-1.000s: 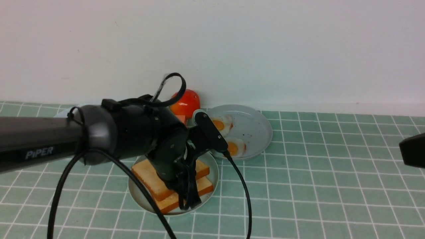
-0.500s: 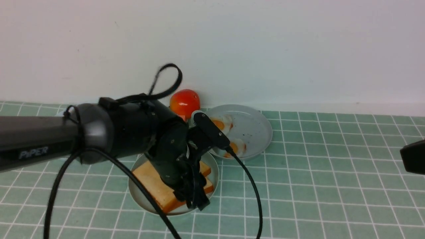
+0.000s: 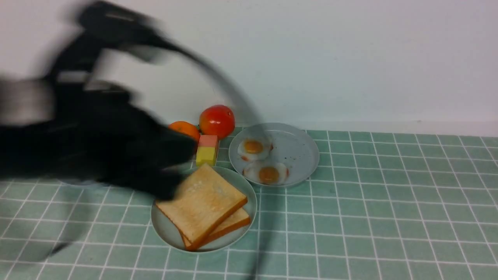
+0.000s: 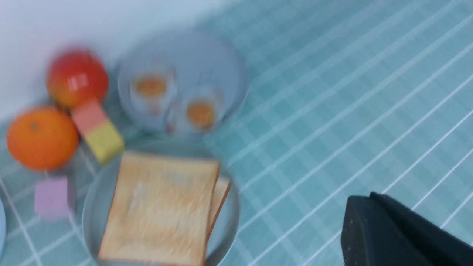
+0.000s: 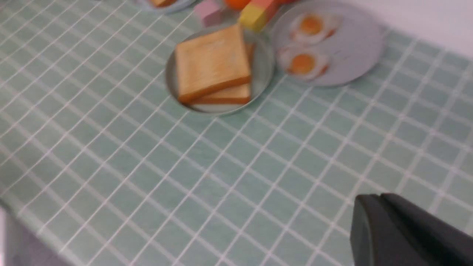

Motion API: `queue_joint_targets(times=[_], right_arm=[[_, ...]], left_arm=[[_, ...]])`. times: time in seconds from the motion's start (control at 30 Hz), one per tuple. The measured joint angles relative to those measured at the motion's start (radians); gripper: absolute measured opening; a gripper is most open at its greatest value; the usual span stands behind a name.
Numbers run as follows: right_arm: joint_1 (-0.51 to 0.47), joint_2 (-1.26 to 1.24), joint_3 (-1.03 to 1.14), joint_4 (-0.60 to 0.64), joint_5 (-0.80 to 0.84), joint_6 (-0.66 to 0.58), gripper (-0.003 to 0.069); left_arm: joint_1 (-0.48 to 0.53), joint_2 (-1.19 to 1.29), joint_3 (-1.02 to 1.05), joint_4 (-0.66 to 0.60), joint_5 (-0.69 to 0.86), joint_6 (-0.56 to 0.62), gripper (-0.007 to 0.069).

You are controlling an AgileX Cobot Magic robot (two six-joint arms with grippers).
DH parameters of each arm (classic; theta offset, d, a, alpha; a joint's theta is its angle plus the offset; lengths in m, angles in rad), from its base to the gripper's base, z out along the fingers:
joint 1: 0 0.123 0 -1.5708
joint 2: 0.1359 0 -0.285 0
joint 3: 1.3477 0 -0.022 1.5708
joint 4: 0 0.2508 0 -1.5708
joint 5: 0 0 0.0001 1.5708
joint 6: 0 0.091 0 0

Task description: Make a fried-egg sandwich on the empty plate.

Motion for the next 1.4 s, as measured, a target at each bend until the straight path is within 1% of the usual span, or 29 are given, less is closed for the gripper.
queue_joint_targets(times=[0.1,0.13,0.17,0.2,0.33,0.37,0.4,0.43,0.47,0.53,0.57,0.63,0.77,0.8,0.83,0.87,0.93,1.23,1.33,1.37,1.4], right_arm=[[0.000,-0.111,0.043,-0.073,-0.015,0.071,0.0033],[0.000,-0.119,0.051,-0.083,-0.017,0.084,0.0031],[0.000,-0.183,0.093,-0.124,-0.031,0.141,0.0021],[0.000,-0.217,0.122,-0.150,-0.040,0.180,0.0010],[0.000,-0.314,0.236,-0.230,-0.087,0.315,-0.0003],[0.000,-0.329,0.257,-0.241,-0.098,0.337,-0.0003],[0.000,-0.360,0.315,-0.262,-0.135,0.394,-0.0003],[0.000,-0.366,0.329,-0.266,-0.147,0.407,-0.0003],[0.000,-0.382,0.381,-0.273,-0.192,0.449,-0.0003],[0.000,-0.389,0.433,-0.277,-0.252,0.477,-0.0003],[0.000,-0.390,0.495,-0.277,-0.339,0.498,-0.0003],[0.000,-0.385,0.559,-0.274,-0.444,0.516,-0.0003],[0.000,-0.362,0.725,-0.273,-0.747,0.543,0.0001],[0.000,-0.361,0.732,-0.273,-0.760,0.544,0.0001],[0.000,-0.352,0.790,-0.273,-0.850,0.548,0.0002],[0.000,-0.351,0.803,-0.273,-0.859,0.548,0.0002],[0.000,-0.346,0.889,-0.273,-0.951,0.551,0.0003],[0.000,-0.346,1.074,-0.278,-0.974,0.552,0.0007],[-0.012,-0.388,1.131,-0.354,-0.972,0.532,0.0002],[-0.014,-0.400,1.136,-0.359,-0.970,0.531,0.0000],[-0.029,-0.463,1.148,-0.406,-0.948,0.526,-0.0006]], left_arm=[[0.000,-0.249,0.213,-0.037,-0.167,0.003,-0.0013],[0.000,-0.280,0.243,-0.037,-0.180,0.003,-0.0013],[0.000,-0.393,0.369,-0.043,-0.296,0.003,-0.0013],[0.000,-0.455,0.447,-0.044,-0.364,0.003,-0.0013],[0.000,-0.615,0.678,-0.060,-0.570,-0.006,-0.0013],[0.000,-0.636,0.710,-0.068,-0.600,-0.009,-0.0013],[0.000,-0.685,0.771,-0.087,-0.652,-0.030,-0.0013],[0.000,-0.696,0.792,-0.094,-0.664,-0.035,-0.0013],[0.000,-0.728,0.829,-0.117,-0.693,-0.048,-0.0013],[0.000,-0.750,0.854,-0.139,-0.710,-0.054,-0.0013],[0.000,-0.761,0.874,-0.156,-0.721,-0.058,-0.0013],[0.000,-0.763,0.888,-0.164,-0.723,-0.059,-0.0013],[0.000,-0.763,0.912,-0.171,-0.688,-0.060,-0.0013],[0.000,-0.763,0.913,-0.171,-0.688,-0.060,-0.0013],[0.000,-0.763,0.914,-0.171,-0.665,-0.062,-0.0013],[0.000,-0.763,0.914,-0.171,-0.663,-0.062,-0.0013],[0.000,-0.763,0.914,-0.171,-0.637,-0.062,-0.0013],[0.000,-0.763,0.914,-0.171,-0.625,-0.062,-0.0013],[0.000,-0.763,0.914,-0.171,-0.618,-0.062,-0.0013],[0.000,-0.763,0.914,-0.171,-0.618,-0.062,-0.0013],[0.000,-0.763,0.914,-0.171,-0.618,-0.062,-0.0013]])
